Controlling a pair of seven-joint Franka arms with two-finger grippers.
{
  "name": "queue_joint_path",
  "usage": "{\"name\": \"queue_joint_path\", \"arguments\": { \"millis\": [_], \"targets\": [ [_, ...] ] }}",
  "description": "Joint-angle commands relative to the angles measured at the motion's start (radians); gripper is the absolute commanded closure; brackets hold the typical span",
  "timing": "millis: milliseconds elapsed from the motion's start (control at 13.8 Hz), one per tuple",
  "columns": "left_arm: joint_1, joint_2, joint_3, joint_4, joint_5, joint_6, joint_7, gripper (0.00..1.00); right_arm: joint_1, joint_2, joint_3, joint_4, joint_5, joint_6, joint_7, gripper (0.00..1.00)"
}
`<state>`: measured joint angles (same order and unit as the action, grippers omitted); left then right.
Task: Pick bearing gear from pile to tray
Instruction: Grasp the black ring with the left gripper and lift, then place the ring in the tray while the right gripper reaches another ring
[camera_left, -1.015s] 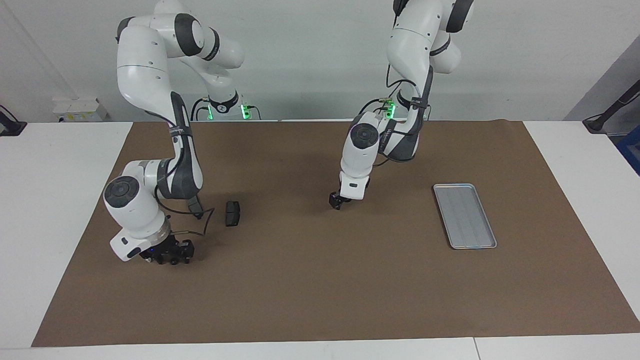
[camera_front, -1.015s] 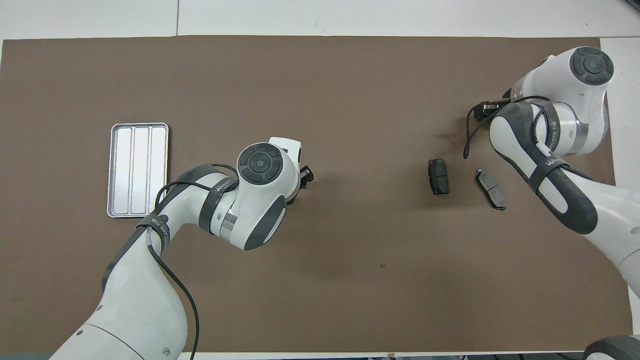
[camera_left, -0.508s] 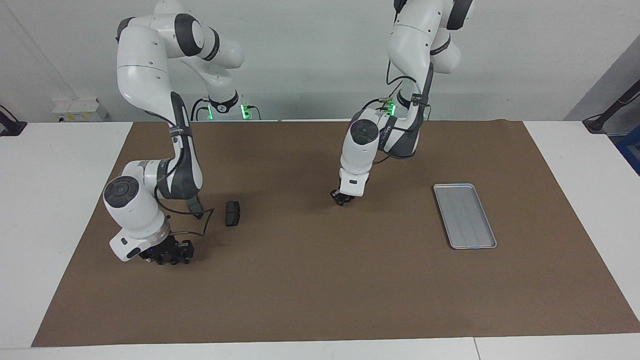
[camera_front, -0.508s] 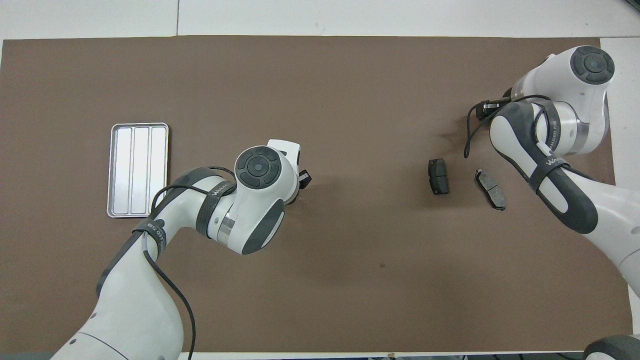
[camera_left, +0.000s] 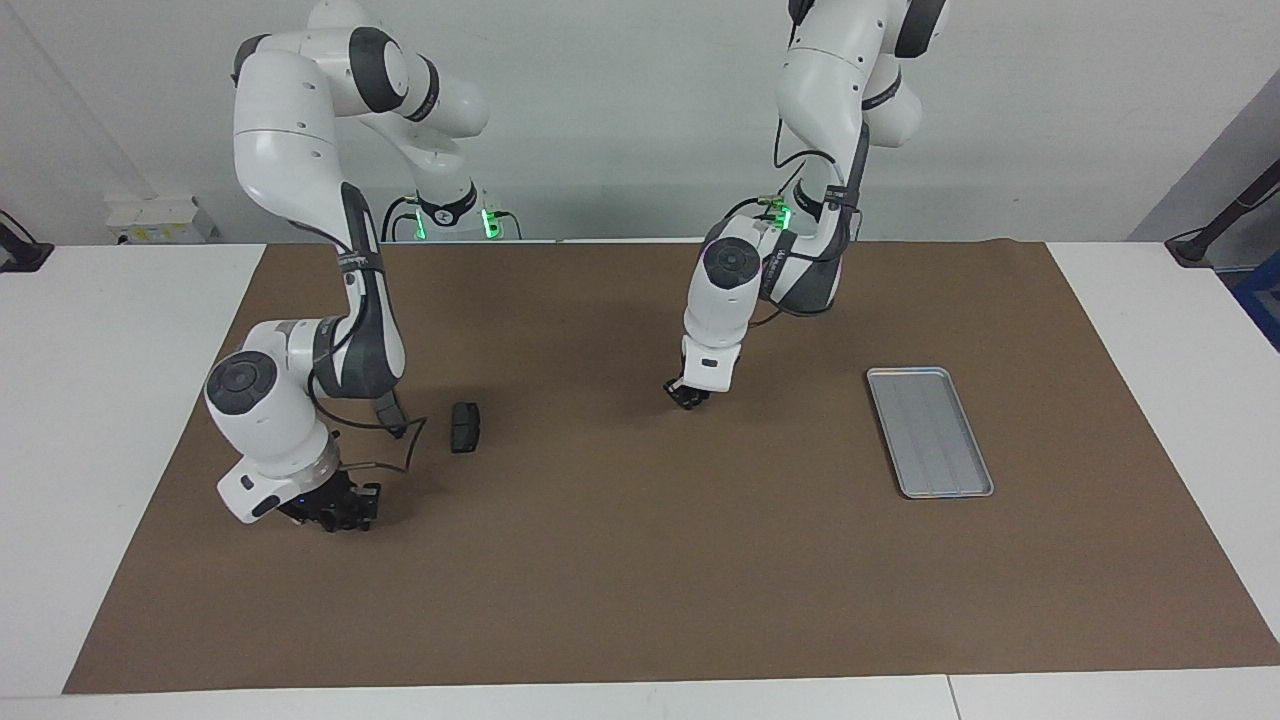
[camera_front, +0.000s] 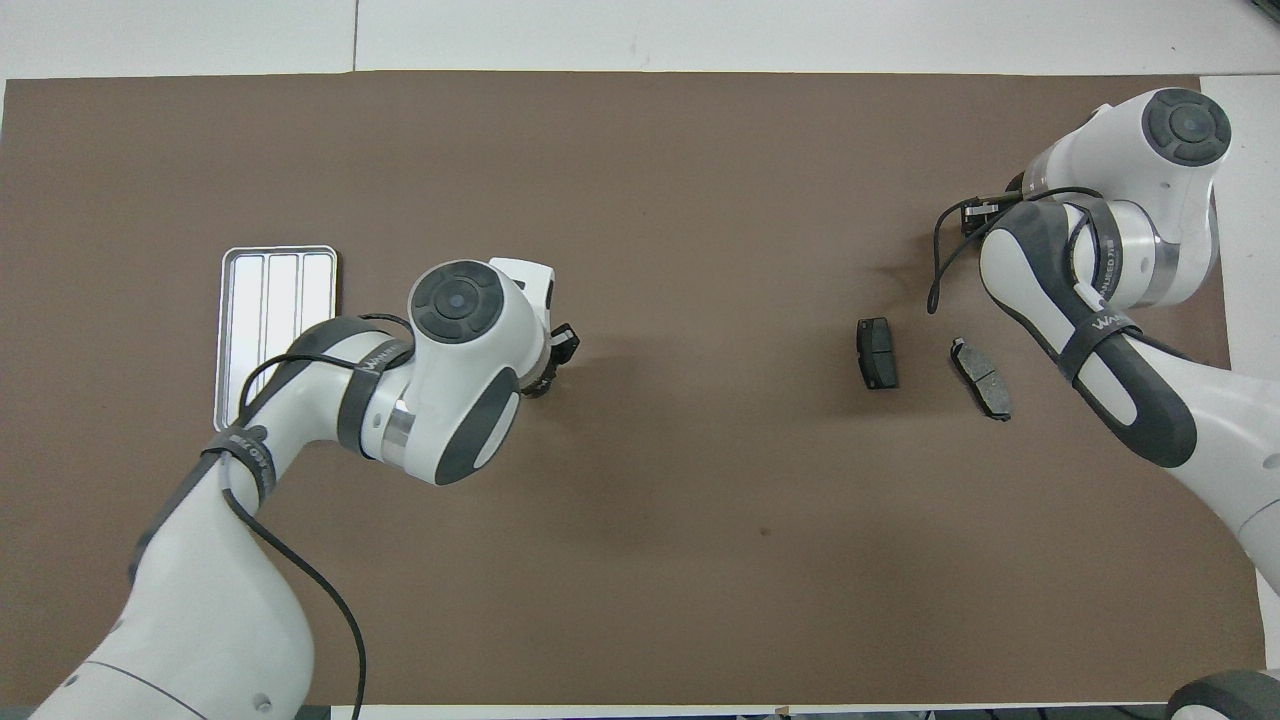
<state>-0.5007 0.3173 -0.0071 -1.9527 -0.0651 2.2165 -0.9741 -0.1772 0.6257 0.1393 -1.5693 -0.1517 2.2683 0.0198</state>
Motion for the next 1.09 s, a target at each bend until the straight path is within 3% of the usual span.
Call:
{"name": "queue_joint_path", "arguments": {
  "millis": [0,218,508,652,798,1015],
  "targets": [
    [0.131,-0.148,-0.004,-0.061,-0.001,-0.121,0.168,1.0,-0.016,0.019,0.011,0.018,-0.034,-0.013,0.023,0.71],
    [0.275,-0.19,-0.004,-0.078,-0.001,-0.198,0.398,1.0,-0.022,0.019,0.01,0.018,-0.034,-0.01,0.023,0.82],
    [0.447,-0.201,-0.004,-0.118,-0.001,-0.157,0.702,1.0,-0.027,0.019,0.01,0.018,-0.035,-0.016,0.022,1.0],
    [0.493,-0.204,-0.004,-0.146,-0.001,-0.12,0.79,1.0,-0.024,0.017,0.011,0.021,-0.034,-0.041,0.023,1.0],
    [0.527,-0.214,-0.004,-0.199,-0.001,-0.052,0.871,1.0,-0.005,0.017,0.011,0.092,-0.028,-0.157,0.026,1.0],
    [0.544,-0.21,-0.004,-0.251,-0.001,0.025,0.884,1.0,0.01,-0.024,0.016,0.127,-0.026,-0.245,0.083,1.0]
  ]
}}
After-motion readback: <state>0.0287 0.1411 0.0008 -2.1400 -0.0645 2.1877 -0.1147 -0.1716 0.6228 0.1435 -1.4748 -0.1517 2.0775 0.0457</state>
